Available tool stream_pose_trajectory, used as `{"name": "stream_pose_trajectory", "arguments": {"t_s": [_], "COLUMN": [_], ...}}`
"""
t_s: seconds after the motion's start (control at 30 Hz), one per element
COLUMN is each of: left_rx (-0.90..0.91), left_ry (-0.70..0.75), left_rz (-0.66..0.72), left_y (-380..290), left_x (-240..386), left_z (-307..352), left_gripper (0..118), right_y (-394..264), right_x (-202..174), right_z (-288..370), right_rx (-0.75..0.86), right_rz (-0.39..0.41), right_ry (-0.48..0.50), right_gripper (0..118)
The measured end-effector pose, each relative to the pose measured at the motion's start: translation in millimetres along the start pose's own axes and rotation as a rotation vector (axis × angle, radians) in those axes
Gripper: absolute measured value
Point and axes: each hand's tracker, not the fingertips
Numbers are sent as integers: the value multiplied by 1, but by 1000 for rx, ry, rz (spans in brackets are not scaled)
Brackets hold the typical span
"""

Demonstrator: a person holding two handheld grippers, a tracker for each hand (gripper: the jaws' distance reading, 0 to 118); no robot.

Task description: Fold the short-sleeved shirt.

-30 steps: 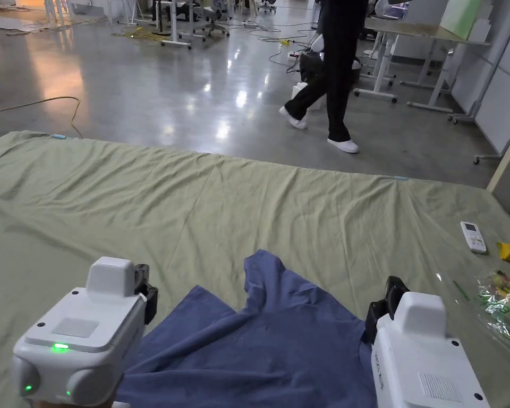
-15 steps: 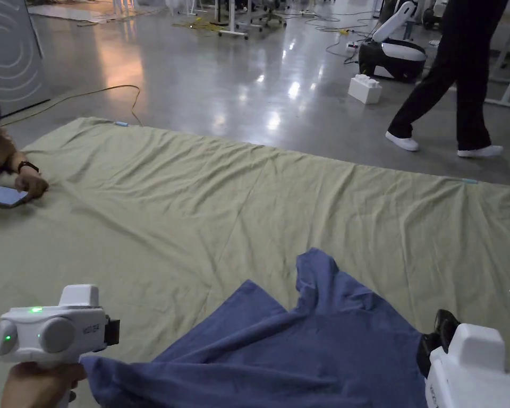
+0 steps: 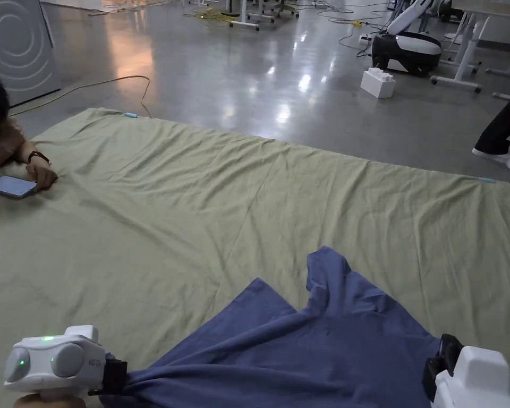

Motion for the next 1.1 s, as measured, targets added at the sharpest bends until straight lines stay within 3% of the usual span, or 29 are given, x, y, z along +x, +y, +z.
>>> {"name": "stream_pose_trajectory", "arguments": {"t_s": [0.1, 0.17, 0.23, 0.27, 0.4, 0.5, 0.57, 0.6, 0.63, 0.67, 0.8, 0.87, 1.0, 1.07, 1.1], "left_rx": [27, 52, 72, 77, 106, 174, 184, 203, 210, 213, 230, 235, 237, 239, 240], "left_ry": [34, 21, 2, -15, -31, -49, -48, -52, -55, -57, -64, -62, -59, -53, -53], "left_rz": [-45, -71, -108, -119, -145, -110, -114, -109, -107, -106, -90, -94, -106, -114, -119], "left_y": [-3, -8, -11, -11, -15, -22, -23, -24, -25, -23, -20, -19, -16, -14, -13], "left_x": [9, 16, 23, 25, 23, 17, 16, 16, 16, 15, 14, 15, 18, 18, 18], "left_z": [3, 5, 6, 6, 8, 20, 27, 30, 33, 34, 37, 37, 39, 38, 38], "left_gripper": [63, 44, 16, 9, 7, 6, 6, 6, 6, 6, 6, 6, 6, 6, 6], "right_y": [-3, -5, -5, -4, 5, 15, 21, 23, 23, 24, 16, 7, -13, -12, -10], "right_x": [-1, -3, -5, -5, -6, -2, -1, -2, -1, -3, -18, -23, -28, -28, -29], "right_z": [-5, -9, -19, -25, -62, -111, -149, -170, -192, -209, -275, -300, -332, -332, -330], "right_rx": [-17, -27, -41, -52, -97, -230, -302, -317, -375, -405, -505, -563, -641, -633, -633], "right_rz": [-5, -6, -8, -9, 24, 43, 66, 100, 123, 139, 260, 266, 237, 176, 170], "right_ry": [8, 14, 24, 31, 79, 157, 204, 196, 224, 229, 262, 284, 284, 319, 328], "right_gripper": [0, 0, 0, 0, 0, 5, 34, 59, 73, 79, 84, 90, 90, 79, 66]}}
